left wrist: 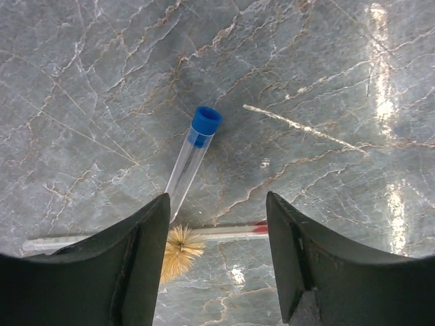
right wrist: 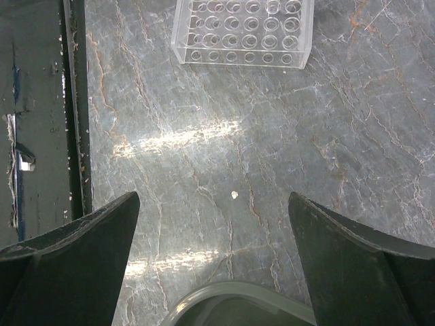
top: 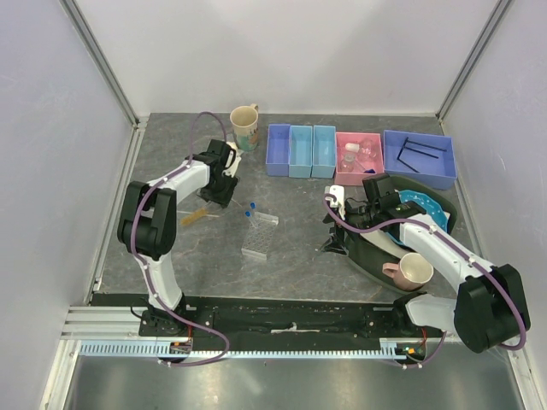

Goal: Organize the chemistry lab equipment

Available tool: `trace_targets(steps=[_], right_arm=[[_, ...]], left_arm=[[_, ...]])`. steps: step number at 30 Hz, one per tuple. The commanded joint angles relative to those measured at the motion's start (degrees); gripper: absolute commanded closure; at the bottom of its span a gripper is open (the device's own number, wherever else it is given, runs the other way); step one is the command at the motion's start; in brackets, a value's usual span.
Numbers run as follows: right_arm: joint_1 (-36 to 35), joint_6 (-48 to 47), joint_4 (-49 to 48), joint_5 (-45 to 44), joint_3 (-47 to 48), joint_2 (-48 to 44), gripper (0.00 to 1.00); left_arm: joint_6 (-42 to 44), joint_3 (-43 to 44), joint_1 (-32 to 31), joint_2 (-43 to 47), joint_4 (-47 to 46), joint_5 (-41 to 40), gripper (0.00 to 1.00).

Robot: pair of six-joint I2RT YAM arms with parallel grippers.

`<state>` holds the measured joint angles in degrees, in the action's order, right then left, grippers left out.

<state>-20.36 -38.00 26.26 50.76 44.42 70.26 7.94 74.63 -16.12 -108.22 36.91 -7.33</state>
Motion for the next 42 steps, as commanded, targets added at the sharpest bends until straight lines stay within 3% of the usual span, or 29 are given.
trace_targets(steps=[1,4,13,23,31,40,42], right_arm=[[0.0,-1.4,-0.3,0.9,2.2,0.8,0.02],[-0.1,-1.5,-0.2,0.9,2.2,1.2,0.02],[0.1,-1.5,-0.5,0.5,2.2,2.5,0.02],[0.0,-1.6,-0.2,-0.3,2.3,3.8,0.02],[0.1,-1.7,-0.2,-0.5,2.5,3.8,0.02],[0.5,-1.8,-0.1,-0.7,2.3,2.0,0.02],[0.6,-1.8,0.0,-0.7,2.3,1.7,0.02]], left_arm=[[2.3,2.3,1.5,-1.0,-1.0,1.6,0.37],[1.5,2.7,2.8,-1.6,-1.0,2.5,0.44],[0.5,3.6,5.0,-2.6,-0.8,6.6,0.49],[-1.1,4.5,6.7,-3.6,-0.6,11.8,0.66],[-2.2,5.2,6.9,-5.4,0.0,13.2,0.69],[-6.0,5.1,6.9,-3.8,-2.1,18.3,0.94],[-6.6,4.7,6.9,-3.0,-2.7,19.4,0.96]])
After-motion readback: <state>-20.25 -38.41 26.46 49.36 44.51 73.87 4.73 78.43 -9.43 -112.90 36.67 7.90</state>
